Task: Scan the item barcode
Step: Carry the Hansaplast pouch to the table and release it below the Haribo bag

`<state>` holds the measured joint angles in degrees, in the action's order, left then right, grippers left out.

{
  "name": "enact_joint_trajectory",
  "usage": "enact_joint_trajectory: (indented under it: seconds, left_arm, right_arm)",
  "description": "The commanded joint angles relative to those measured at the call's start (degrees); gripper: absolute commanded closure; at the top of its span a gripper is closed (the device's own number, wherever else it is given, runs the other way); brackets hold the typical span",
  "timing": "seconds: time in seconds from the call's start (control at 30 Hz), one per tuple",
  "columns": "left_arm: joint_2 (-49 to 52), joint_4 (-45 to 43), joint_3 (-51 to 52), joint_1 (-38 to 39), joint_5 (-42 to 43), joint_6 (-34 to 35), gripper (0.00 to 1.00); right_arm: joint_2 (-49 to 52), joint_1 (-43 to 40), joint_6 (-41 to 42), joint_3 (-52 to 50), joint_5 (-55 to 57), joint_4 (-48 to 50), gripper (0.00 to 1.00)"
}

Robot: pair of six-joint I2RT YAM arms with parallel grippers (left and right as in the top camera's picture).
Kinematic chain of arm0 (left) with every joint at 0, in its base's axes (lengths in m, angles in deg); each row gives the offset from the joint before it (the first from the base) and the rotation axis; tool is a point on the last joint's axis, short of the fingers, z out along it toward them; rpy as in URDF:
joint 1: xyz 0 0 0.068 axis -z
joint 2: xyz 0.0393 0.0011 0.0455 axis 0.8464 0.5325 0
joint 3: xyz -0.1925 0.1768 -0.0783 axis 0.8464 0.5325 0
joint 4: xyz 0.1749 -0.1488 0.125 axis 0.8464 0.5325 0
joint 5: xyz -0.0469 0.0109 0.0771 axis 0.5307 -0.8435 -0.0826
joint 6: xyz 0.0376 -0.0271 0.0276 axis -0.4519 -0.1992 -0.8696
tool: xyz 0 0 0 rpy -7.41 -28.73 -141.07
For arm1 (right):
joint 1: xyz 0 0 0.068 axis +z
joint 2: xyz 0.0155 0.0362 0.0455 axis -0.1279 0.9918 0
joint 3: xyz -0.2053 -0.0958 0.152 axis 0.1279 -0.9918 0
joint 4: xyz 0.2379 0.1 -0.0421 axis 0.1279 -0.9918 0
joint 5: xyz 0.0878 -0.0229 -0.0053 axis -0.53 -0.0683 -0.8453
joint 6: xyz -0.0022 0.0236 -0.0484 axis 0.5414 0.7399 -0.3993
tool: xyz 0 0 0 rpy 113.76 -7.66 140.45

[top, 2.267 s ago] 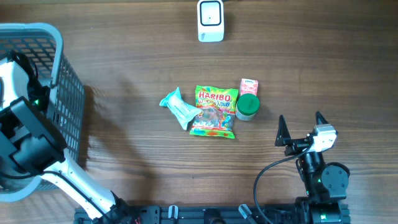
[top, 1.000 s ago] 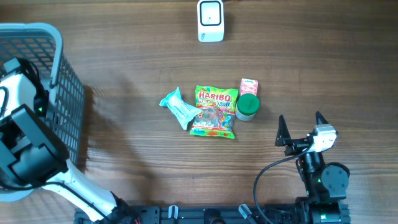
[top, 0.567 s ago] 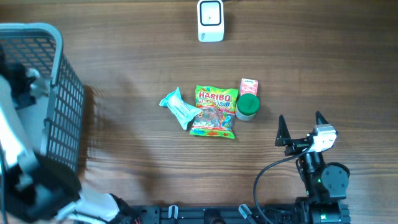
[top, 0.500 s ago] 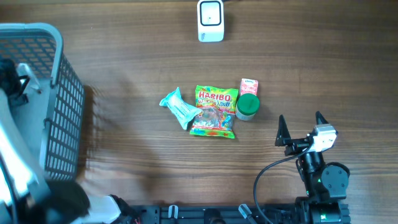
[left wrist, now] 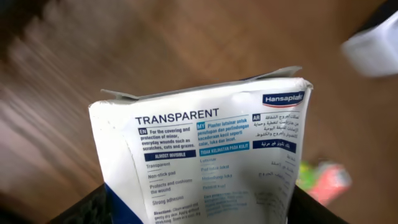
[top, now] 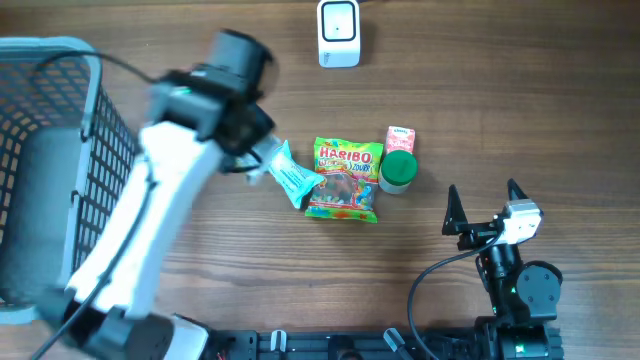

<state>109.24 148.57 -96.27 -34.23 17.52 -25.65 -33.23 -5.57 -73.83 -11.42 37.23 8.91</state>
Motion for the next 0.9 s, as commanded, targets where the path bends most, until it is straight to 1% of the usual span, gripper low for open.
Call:
enact_joint_trajectory:
  seconds: [0.0, 0.1, 0.17, 0.23, 0.27, 0.3, 0.33, 0.37, 0.4, 0.47, 0.5, 0.57, 0.6, 0.63, 0.67, 0.73, 0.77, 0.8, 0.83, 0.87]
  left_arm:
    - [5.0, -0.9, 9.2, 6.1, -6.2, 6.2, 0.36]
    - [6.3, -10.8, 22.9, 9.8, -0.6, 10.2, 0.36]
    - [6.3, -18.1, 32.7, 11.7, 0.0, 16.7, 0.31]
    - [6.3, -25.1, 37.8, 12.2, 2.5, 18.2, 0.29]
    - [6.3, -28.7, 39.0, 12.2, 4.5, 18.2, 0.29]
    - [6.3, -30.7, 38.9, 12.2, 5.1, 18.2, 0.23]
    - [6.0, -33.0, 38.4, 12.2, 5.1, 18.2, 0.12]
    - [5.7, -33.3, 36.9, 11.9, 4.9, 18.2, 0.04]
    - [5.0, -32.8, 34.4, 11.6, 3.9, 18.2, 0.0]
    - [2.7, -29.6, 27.1, 11.0, -2.5, 17.6, 0.0]
    - [1.3, -27.1, 22.0, 10.8, -6.4, 16.2, 0.0]
    - [-1.4, -23.3, 10.7, 10.1, -12.9, 9.0, 0.0]
    - [-2.6, -22.1, 5.3, 9.8, -16.1, 4.4, 0.0]
    - [-4.1, -22.0, -0.1, 9.6, -20.6, -0.7, 0.0]
    - [-5.3, -22.1, -3.5, 9.6, -25.9, -4.3, 0.0]
    - [-8.5, -22.4, -8.0, 9.6, -38.8, -9.9, 0.0]
    - [-10.2, -22.5, -9.3, 9.6, -42.6, -12.0, 0.0]
    - [-12.4, -23.2, -10.6, 9.6, -45.3, -15.5, 0.0]
    - [-15.4, -26.4, -11.3, 9.6, -47.1, -21.0, 0.0]
    - [-19.0, -32.1, -11.3, 9.6, -48.2, -27.9, 0.0]
  right_arm:
    - [-0.2, 0.0, 0.8, 0.0, 0.6, 0.1, 0.0]
    - [-0.2, 0.0, 0.8, 0.0, 0.6, 0.1, 0.0]
    - [-0.2, 0.0, 0.8, 0.0, 0.6, 0.1, 0.0]
    - [-0.2, 0.0, 0.9, 0.0, 0.6, 0.1, 0.0]
    - [-0.2, 0.0, 0.8, 0.0, 0.6, 0.1, 0.0]
    - [-0.2, 0.0, 0.8, 0.0, 0.6, 0.1, 0.0]
    - [-0.2, 0.0, 0.8, 0.0, 0.6, 0.1, 0.0]
    - [-0.2, 0.0, 0.8, 0.0, 0.6, 0.1, 0.0]
    - [-0.2, 0.0, 0.9, 0.0, 0.6, 0.1, 0.0]
    - [-0.2, 0.0, 0.8, 0.0, 0.6, 0.1, 0.0]
    - [-0.2, 0.0, 0.8, 0.0, 0.6, 0.1, 0.0]
    - [-0.2, 0.0, 0.8, 0.0, 0.6, 0.1, 0.0]
    - [-0.2, 0.0, 0.9, 0.0, 0.6, 0.1, 0.0]
    - [-0.2, 0.0, 0.8, 0.0, 0.6, 0.1, 0.0]
    - [-0.2, 0.0, 0.9, 0.0, 0.6, 0.1, 0.0]
    - [-0.2, 0.0, 0.9, 0.0, 0.6, 0.1, 0.0]
    - [-0.2, 0.0, 0.8, 0.0, 0.6, 0.1, 0.0]
    - [-0.2, 0.0, 0.8, 0.0, 0.6, 0.1, 0.0]
    - [-0.2, 0.0, 0.8, -0.1, 0.6, 0.1, 0.0]
    - [-0.2, 0.0, 0.9, 0.0, 0.6, 0.1, 0.0]
